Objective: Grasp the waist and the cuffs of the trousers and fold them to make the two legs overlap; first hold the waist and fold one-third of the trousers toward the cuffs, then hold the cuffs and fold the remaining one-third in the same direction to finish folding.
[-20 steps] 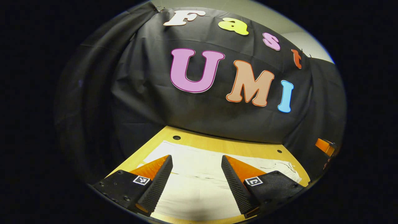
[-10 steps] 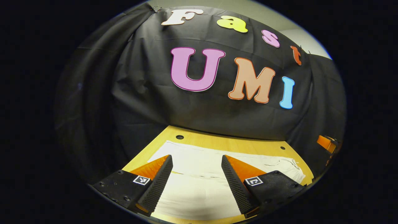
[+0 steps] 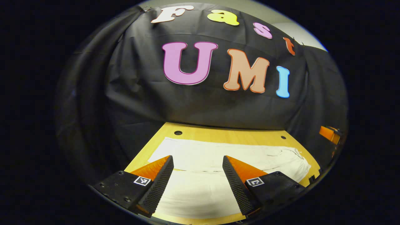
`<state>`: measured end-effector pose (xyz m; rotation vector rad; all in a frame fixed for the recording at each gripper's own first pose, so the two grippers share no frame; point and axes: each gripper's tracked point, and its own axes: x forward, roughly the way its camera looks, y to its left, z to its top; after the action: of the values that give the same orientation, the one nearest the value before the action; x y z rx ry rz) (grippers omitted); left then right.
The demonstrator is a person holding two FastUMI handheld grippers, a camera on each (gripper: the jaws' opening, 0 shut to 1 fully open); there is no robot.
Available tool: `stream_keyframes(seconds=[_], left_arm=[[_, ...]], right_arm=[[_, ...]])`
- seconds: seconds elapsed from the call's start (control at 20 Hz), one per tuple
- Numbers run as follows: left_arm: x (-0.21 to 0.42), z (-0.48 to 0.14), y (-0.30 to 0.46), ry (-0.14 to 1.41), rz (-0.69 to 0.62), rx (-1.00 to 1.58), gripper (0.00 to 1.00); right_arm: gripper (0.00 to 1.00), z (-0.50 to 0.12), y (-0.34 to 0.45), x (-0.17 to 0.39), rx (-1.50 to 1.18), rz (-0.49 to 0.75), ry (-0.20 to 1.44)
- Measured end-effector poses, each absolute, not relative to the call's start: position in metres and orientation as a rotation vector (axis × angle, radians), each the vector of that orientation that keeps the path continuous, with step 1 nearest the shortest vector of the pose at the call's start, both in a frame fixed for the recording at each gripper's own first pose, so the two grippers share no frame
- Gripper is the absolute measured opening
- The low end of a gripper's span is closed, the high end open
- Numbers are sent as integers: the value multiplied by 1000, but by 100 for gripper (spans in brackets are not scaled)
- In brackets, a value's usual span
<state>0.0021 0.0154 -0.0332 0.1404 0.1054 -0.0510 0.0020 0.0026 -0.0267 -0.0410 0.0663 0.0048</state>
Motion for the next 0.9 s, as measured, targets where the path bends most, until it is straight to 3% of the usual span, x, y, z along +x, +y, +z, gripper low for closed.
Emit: stream_keyframes(seconds=[0.5, 0.9], left_arm=[[-21, -156, 52, 536, -328, 456, 94], [-61, -212, 100, 877, -560, 805, 96]], right_arm=[[97, -62, 2, -9, -76, 5, 150], [97, -95, -15, -15, -129, -23, 234]])
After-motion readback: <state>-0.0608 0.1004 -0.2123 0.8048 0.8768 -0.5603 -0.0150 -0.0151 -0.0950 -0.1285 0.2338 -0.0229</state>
